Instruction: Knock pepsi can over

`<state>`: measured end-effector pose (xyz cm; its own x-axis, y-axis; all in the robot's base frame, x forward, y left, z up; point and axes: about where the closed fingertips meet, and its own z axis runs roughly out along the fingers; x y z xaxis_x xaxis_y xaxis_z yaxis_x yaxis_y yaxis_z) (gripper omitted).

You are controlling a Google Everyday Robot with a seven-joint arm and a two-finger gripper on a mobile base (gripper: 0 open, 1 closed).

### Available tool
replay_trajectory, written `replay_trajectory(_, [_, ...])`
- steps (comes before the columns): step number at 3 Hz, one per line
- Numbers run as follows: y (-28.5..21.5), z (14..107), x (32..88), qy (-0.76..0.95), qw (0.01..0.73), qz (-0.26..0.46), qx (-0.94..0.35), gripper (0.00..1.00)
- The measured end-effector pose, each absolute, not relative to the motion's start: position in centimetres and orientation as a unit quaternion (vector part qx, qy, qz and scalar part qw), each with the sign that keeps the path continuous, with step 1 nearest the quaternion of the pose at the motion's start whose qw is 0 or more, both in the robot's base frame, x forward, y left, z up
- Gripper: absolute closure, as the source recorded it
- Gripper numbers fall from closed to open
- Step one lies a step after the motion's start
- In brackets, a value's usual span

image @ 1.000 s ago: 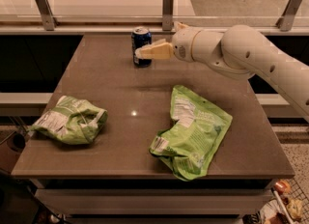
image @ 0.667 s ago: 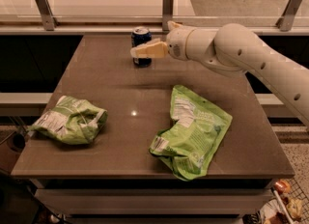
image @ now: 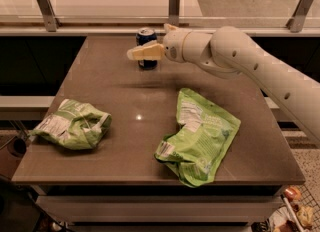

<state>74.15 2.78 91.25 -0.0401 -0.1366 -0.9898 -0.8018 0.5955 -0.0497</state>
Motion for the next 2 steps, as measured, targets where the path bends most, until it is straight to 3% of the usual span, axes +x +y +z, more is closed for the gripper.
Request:
replay_trajectory(1, [3.89, 90.08, 74.44, 0.661, 0.598, 0.292, -0.346, 0.16])
replay_trajectory(2, [4.23, 90.08, 74.38, 0.661, 0.597, 0.294, -0.347, 0.41])
